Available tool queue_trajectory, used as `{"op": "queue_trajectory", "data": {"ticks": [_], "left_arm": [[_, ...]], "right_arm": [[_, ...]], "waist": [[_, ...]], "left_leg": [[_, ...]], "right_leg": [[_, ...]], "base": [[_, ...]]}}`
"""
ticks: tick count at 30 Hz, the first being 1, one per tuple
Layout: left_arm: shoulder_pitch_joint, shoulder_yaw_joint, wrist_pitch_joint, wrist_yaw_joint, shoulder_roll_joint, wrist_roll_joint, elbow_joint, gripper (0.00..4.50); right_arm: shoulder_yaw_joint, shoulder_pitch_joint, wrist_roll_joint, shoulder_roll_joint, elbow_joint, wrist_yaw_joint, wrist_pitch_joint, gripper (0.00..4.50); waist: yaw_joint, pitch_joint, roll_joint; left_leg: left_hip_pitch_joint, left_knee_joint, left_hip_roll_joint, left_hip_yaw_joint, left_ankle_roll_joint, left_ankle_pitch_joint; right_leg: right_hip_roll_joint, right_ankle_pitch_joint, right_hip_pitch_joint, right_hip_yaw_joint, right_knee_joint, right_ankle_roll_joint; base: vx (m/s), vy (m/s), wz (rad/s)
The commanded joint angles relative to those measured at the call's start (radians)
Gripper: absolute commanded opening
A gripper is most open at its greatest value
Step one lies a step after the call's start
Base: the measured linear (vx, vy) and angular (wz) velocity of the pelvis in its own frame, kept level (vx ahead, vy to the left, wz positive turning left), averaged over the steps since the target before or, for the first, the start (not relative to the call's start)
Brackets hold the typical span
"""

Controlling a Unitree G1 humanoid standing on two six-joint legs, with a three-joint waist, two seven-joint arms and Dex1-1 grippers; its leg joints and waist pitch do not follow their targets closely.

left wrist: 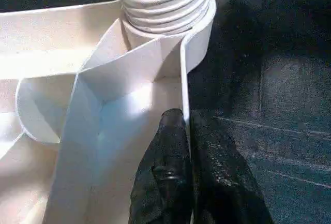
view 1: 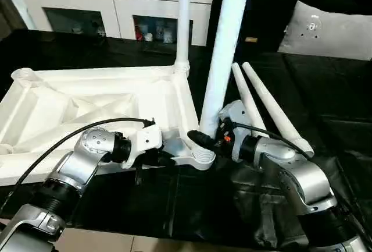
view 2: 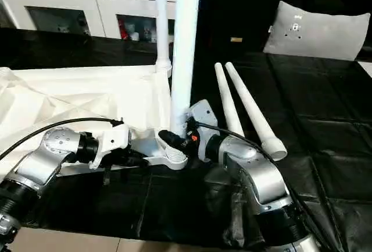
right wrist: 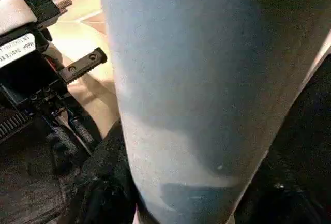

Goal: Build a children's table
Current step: Insert table leg to table base

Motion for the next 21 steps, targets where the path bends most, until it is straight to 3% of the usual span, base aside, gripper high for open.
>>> {"op": "queue_trajectory", "data": {"ticks": [1,11,12,17,18,21], "left_arm": [[-0.008,-0.01,-0.044,-0.025,-0.006,-0.009,-0.047,0.0],[-0.008,-0.007,-0.04,-0.037,-0.001,-0.011,-0.063,0.0],[-0.008,0.0,-0.037,-0.031,-0.001,-0.01,-0.057,0.0],[-0.012,0.004,-0.045,-0.021,0.004,-0.001,-0.036,0.0],[-0.012,0.005,-0.046,-0.02,0.005,0.0,-0.033,0.0],[-0.013,0.011,-0.041,-0.016,0.001,-0.006,-0.03,0.0]], "right_arm": [[0.035,0.007,-0.017,-0.003,0.04,0.018,0.011,1.9],[0.002,-0.01,-0.004,0.015,0.102,0.022,-0.01,1.9],[-0.042,0.002,0.034,0.037,0.107,0.015,-0.005,1.9],[-0.101,0.049,0.095,0.066,0.095,0.006,0.007,1.9],[-0.115,0.067,0.107,0.078,0.094,-0.002,0.003,1.9],[-0.145,0.117,0.11,0.112,0.106,-0.042,-0.043,1.9]], "waist": [[0.003,-0.059,-0.001],[0.004,-0.062,-0.003],[0.003,-0.063,-0.003],[0.007,-0.064,-0.002],[0.008,-0.063,0.005],[0.01,-0.063,0.007]], "left_leg": [[-0.001,-0.066,0.051,-0.003,0.031,-0.007],[0.0,-0.066,0.051,-0.004,0.026,-0.007],[0.0,-0.066,0.052,-0.004,0.028,-0.005],[0.0,-0.066,0.052,-0.003,0.037,0.005],[0.001,-0.066,0.053,-0.003,0.035,-0.004],[0.003,-0.069,0.053,-0.004,0.018,-0.027]], "right_leg": [[-0.094,0.025,0.058,0.055,-0.06,-0.227],[-0.093,0.062,0.059,0.055,-0.056,-0.24],[-0.094,0.069,0.058,0.055,-0.055,-0.243],[-0.095,0.093,0.06,0.055,-0.054,-0.249],[-0.095,0.088,0.056,0.055,-0.057,-0.25],[-0.095,0.056,0.057,0.053,-0.058,-0.248]], "base": [[0.0,0.0,0.0],[0.0,0.0,0.0],[0.0,0.0,0.0],[0.0,0.0,0.0],[0.0,0.0,0.0],[0.0,0.0,0.0]]}}
